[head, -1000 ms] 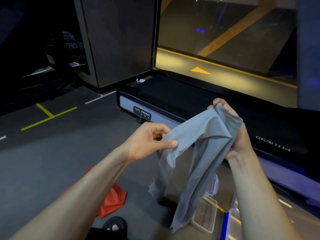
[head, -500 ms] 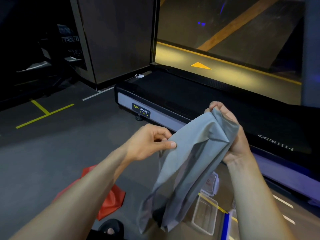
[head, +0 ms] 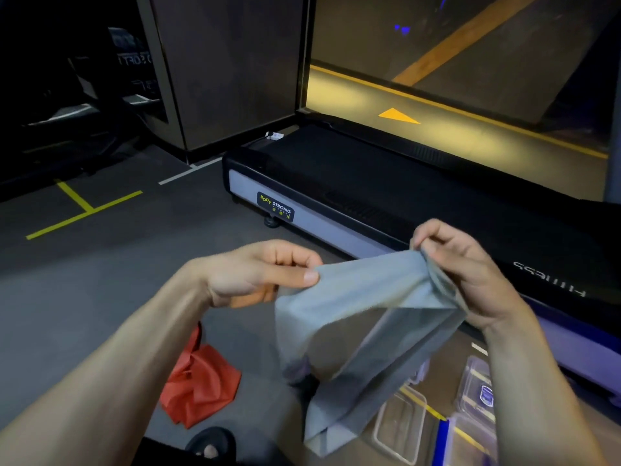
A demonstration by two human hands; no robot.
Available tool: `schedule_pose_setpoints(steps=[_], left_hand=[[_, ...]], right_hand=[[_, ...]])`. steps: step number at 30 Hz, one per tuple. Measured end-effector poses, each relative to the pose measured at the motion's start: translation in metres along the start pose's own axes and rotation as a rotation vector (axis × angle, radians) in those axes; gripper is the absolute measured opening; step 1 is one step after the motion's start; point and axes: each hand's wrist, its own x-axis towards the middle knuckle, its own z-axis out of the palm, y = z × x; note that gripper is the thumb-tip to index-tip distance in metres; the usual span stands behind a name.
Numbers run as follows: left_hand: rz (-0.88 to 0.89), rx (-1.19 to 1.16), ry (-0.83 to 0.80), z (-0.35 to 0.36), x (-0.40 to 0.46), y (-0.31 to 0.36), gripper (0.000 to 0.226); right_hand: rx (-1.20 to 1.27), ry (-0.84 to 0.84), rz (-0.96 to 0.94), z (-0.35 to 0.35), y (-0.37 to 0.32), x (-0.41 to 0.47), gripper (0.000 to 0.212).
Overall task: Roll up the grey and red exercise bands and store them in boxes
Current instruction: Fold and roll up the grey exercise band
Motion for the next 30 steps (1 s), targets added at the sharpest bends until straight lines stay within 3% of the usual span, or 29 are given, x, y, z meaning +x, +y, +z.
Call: schedule_pose_setpoints(steps=[2,5,9,11,13,17,21,25,28,30], left_hand=[[0.046,-0.174,-0.108,0.002,0.001,0.004,0.023],[0.138,-0.299,-0.149,0.011,0.013,0.004,0.025],[0.178,-0.318,-0.098,0.014,0.022,0.002,0.033],[0.175,-0.33,-0.101,0.014,0.024,0.004,0.033],[0.132,-0.315,-0.003,0.011,0.025,0.005,0.045],[0.051,-0.149,0.158,0.006,0.024,0.007,0.012],[-0.003,-0.071,0.137,0.003,0.021,0.003,0.019],[0.089,-0.148,0.12,0.004,0.02,0.002,0.051],[0.115,-0.156,0.062,0.009,0.021,0.004,0.038],[0.093,-0.181,0.013,0.012,0.022,0.003,0.03]], right_hand=[[-0.024,-0.069,0.064,0.002,0.008,0.002,0.023],[0.004,-0.123,0.102,0.014,0.022,0.009,0.012],[-0.002,-0.123,0.098,0.015,0.033,0.016,0.034],[0.02,-0.115,0.098,0.011,0.037,0.015,0.035],[0.099,-0.088,0.081,0.007,0.037,0.014,0.035],[0.304,0.005,0.011,-0.002,0.025,0.012,0.035],[0.303,0.006,0.028,-0.005,0.021,0.01,0.037],[0.084,-0.027,0.095,0.001,0.032,0.008,0.032],[0.043,-0.105,0.092,0.006,0.037,0.007,0.02],[0.172,-0.127,0.045,0.011,0.032,0.007,0.024]])
